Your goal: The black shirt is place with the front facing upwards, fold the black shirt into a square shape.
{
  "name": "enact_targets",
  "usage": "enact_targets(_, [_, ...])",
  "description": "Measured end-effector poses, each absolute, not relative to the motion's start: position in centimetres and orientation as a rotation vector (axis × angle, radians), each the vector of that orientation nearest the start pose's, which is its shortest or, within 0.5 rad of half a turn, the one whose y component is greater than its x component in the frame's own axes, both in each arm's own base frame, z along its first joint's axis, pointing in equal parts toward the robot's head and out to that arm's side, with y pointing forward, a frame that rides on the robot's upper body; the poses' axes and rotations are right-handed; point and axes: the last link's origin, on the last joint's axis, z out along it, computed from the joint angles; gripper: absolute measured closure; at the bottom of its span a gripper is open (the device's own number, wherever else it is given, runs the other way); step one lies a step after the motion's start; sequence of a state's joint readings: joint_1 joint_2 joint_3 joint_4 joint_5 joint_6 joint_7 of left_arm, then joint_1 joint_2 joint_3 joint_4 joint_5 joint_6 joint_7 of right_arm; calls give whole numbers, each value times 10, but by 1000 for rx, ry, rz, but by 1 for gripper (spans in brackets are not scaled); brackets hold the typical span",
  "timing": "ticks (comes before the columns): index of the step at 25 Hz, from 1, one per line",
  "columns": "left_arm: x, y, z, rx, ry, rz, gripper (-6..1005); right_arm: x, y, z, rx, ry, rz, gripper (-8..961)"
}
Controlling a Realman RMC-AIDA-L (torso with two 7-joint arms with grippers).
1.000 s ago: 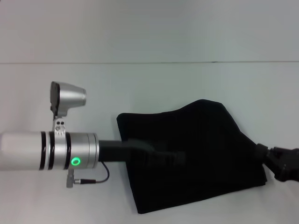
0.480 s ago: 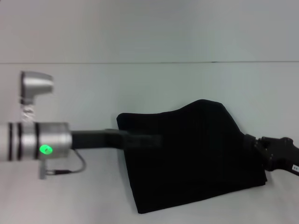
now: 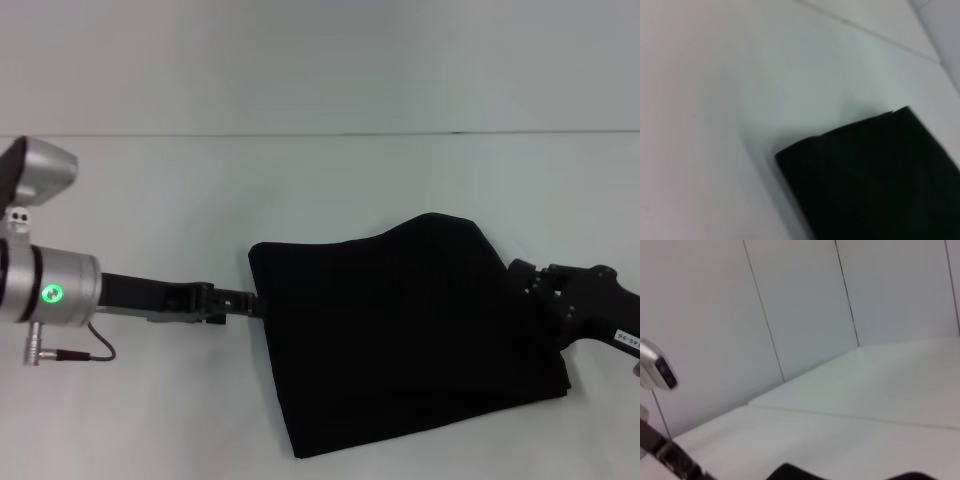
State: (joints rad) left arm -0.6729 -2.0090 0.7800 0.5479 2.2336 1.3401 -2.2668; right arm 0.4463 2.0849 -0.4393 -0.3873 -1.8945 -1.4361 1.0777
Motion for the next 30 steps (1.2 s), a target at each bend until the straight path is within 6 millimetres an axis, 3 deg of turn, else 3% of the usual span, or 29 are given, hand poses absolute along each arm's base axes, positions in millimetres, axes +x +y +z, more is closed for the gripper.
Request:
enact_targets(6, [-270, 368, -32, -2393, -1731, -224, 147, 314, 301, -9, -2323, 705, 886, 932])
enact_targets(24, [-242, 370, -68, -2486, -1659, -163, 156, 323, 290, -9, -2288, 730, 892, 931])
enact_targets(30, [-243, 372, -70, -2498, -1597, -139, 309, 323, 289, -9, -2283, 735, 897, 931])
